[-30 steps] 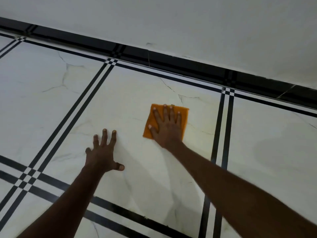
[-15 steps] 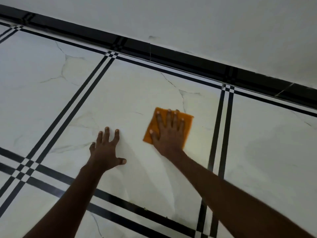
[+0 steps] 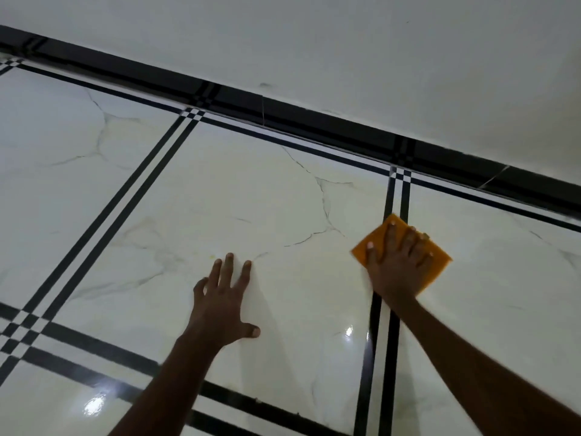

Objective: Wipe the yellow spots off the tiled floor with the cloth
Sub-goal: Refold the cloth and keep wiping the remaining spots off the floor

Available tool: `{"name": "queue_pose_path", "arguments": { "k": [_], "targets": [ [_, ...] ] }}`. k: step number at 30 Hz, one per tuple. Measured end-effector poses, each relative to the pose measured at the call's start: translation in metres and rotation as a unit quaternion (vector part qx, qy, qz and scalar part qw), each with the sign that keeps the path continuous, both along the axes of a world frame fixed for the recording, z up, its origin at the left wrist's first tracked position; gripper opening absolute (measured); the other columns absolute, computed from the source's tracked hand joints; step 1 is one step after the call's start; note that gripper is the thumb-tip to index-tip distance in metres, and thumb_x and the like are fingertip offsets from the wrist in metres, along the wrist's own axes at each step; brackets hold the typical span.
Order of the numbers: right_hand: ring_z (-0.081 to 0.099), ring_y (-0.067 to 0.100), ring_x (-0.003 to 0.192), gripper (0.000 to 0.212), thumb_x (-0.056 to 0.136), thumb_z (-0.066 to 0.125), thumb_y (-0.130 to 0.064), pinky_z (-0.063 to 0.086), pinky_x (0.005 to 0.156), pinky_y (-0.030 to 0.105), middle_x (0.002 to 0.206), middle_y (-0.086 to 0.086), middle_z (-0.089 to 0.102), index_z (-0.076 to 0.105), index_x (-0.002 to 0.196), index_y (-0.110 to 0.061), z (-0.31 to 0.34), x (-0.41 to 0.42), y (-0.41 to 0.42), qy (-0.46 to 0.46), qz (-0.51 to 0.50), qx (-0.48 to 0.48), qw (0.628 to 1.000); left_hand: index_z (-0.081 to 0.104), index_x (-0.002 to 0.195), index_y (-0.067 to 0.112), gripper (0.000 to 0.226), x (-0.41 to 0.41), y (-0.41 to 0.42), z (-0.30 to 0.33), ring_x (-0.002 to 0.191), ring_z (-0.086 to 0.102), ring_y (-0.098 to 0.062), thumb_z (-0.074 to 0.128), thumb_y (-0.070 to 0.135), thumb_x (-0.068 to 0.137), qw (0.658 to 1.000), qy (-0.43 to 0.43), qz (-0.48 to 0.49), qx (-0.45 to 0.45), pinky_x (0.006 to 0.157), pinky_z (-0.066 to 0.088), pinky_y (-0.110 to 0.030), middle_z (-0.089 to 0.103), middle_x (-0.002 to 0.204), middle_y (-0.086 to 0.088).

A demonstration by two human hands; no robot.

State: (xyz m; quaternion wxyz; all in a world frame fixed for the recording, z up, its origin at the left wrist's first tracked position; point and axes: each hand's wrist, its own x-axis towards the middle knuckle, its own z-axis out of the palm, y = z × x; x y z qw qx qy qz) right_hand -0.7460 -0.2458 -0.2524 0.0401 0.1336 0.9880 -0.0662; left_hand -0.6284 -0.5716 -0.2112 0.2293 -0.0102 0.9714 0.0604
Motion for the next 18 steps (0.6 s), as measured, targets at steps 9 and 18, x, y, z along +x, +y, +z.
{"name": "queue_pose_path", "arguments": {
  "k": [9, 18],
  "targets": [
    [-0.002, 0.038, 0.158, 0.079, 0.099, 0.022, -0.070, 0.001, 0.125, 0.062, 0.172, 0.013, 0.002, 0.000, 0.164, -0.030, 0.000, -0.044, -0.123, -0.015, 0.222, -0.012, 0.975, -0.021, 0.155, 0.033, 0.132, 0.002, -0.013, -0.002, 0.153, -0.015, -0.027, 0.061, 0.084, 0.066, 1.000, 0.024, -0.015, 0.003, 0.120, 0.013, -0.048, -0.027, 0.163, -0.005],
    [0.005, 0.043, 0.157, 0.080, 0.099, 0.024, -0.064, 0.006, 0.123, 0.065, 0.171, 0.017, 0.009, 0.001, 0.165, -0.024, -0.004, 0.105, -0.073, 0.035, 0.065, -0.013, 0.997, -0.026, 0.153, 0.033, 0.131, 0.004, -0.010, -0.004, 0.152, -0.020, -0.026, 0.059, 0.085, 0.067, 0.999, 0.029, -0.013, -0.001, 0.121, 0.008, -0.047, -0.034, 0.161, -0.004]
  ]
}}
